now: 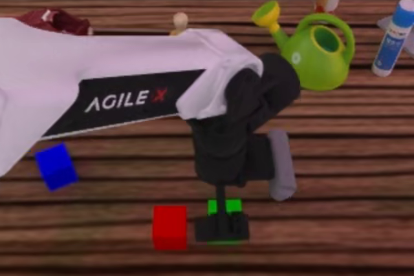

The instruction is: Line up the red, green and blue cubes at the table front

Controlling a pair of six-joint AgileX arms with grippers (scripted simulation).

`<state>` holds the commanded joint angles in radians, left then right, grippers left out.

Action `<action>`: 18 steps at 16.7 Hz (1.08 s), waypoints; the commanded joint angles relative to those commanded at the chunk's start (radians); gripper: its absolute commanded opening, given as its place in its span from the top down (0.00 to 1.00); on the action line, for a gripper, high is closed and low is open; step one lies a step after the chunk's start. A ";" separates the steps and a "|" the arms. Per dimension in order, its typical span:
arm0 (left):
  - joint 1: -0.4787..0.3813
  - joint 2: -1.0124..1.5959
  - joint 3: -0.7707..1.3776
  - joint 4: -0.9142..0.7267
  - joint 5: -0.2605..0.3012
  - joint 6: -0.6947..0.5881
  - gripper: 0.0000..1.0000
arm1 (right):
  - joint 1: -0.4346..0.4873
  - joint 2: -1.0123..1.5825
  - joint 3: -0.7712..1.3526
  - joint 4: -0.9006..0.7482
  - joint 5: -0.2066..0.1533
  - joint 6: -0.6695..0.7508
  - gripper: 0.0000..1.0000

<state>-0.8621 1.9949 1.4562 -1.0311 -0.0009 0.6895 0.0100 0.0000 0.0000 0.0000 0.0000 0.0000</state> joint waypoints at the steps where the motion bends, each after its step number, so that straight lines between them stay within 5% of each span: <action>1: 0.002 -0.011 0.011 -0.017 0.000 -0.001 0.00 | 0.000 0.000 0.000 0.000 0.000 0.000 0.00; 6: 0.000 -0.013 0.013 -0.021 0.000 0.000 0.00 | 0.000 0.000 0.000 0.000 0.000 0.000 0.00; 9: 0.069 -0.023 -0.002 -0.012 -0.001 0.033 0.00 | 0.000 0.000 0.000 0.000 0.000 0.000 0.00; 18: 0.618 -0.087 -0.135 0.036 0.000 0.250 0.00 | 0.000 0.000 0.000 0.000 0.000 0.000 0.00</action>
<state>-0.2436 1.9077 1.3214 -0.9948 -0.0008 0.9391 0.0100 0.0000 0.0000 0.0000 0.0000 0.0000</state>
